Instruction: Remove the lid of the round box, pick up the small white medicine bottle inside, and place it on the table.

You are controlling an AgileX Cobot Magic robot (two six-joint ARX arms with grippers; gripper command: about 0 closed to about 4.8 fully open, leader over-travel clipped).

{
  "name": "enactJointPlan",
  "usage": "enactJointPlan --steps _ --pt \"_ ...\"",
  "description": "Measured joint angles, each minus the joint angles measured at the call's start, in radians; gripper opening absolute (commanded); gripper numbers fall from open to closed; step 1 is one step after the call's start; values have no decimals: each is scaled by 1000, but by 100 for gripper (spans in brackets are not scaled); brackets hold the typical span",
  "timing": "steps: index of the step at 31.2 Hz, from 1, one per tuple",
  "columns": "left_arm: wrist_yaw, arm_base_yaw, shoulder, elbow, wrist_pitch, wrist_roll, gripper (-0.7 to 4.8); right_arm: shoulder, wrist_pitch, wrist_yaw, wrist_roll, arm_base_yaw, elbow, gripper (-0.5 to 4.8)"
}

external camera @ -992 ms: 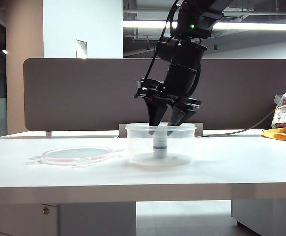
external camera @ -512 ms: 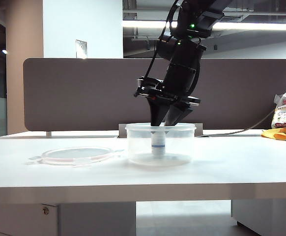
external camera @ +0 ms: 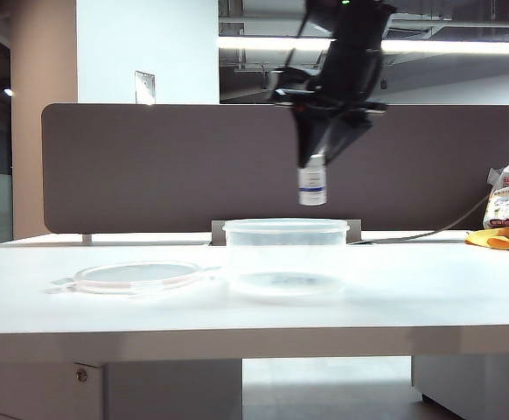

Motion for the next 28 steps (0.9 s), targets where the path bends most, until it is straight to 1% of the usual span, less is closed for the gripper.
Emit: enactJointPlan --steps 8,12,19,28 --pt "6 0 0 0 -1 3 162 3 -97 4 6 -130 0 112" --pt "7 0 0 0 0 3 162 3 -109 1 10 -166 0 112" --pt "8 0 0 0 0 3 161 41 -115 -13 24 -192 0 116" --pt "9 0 0 0 0 3 161 146 -135 -74 39 -192 -5 117"
